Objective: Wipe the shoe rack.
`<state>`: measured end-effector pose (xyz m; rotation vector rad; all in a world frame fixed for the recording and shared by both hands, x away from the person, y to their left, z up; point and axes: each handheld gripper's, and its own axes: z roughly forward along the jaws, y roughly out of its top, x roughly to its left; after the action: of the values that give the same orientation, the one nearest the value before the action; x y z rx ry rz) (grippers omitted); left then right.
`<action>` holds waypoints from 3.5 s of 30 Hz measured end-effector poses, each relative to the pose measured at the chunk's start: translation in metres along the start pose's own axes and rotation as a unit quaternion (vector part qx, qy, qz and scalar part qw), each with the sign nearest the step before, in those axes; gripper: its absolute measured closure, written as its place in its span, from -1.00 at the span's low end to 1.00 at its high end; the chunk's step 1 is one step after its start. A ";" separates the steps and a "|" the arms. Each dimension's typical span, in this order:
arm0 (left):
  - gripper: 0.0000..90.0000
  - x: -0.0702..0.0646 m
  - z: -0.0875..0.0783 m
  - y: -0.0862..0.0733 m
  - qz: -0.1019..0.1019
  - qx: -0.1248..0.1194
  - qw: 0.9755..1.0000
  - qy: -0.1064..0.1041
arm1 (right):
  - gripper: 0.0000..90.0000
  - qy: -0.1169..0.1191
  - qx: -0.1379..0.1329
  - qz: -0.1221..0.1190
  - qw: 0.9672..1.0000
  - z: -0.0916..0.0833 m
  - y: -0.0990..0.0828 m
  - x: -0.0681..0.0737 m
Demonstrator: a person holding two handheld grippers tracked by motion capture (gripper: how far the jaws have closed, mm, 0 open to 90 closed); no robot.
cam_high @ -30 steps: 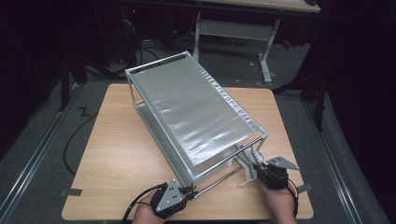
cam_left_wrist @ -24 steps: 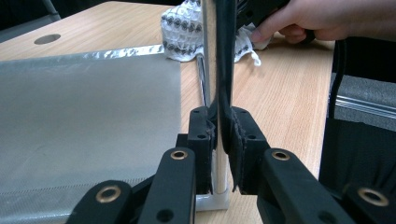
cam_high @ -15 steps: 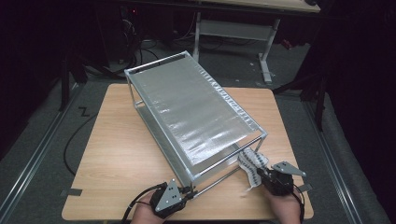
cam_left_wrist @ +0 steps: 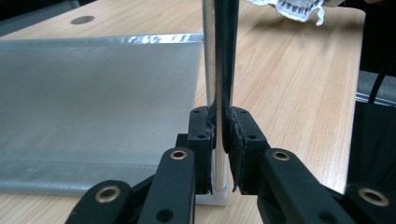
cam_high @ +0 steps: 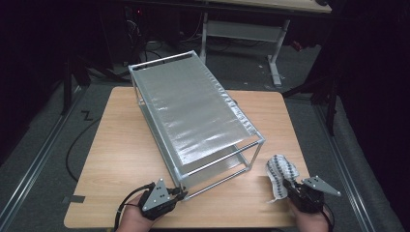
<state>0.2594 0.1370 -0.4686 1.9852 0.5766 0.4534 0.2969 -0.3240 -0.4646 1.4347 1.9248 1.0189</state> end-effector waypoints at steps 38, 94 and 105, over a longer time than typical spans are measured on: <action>0.78 -0.004 -0.028 -0.003 -0.048 -0.040 0.997 0.045 | 0.71 0.054 -0.082 -0.121 0.988 0.008 0.056 0.085; 0.78 -0.004 -0.025 -0.002 -0.037 -0.039 0.998 0.043 | 0.68 0.070 -0.103 -0.120 0.985 -0.002 0.063 0.083; 0.79 -0.004 -0.025 -0.001 -0.037 -0.039 0.998 0.042 | 0.69 0.078 -0.126 -0.113 0.983 -0.013 0.072 0.084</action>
<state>0.2424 0.1532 -0.4587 1.8708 0.6725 0.5069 0.3018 -0.2359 -0.3959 0.9990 1.9321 1.2431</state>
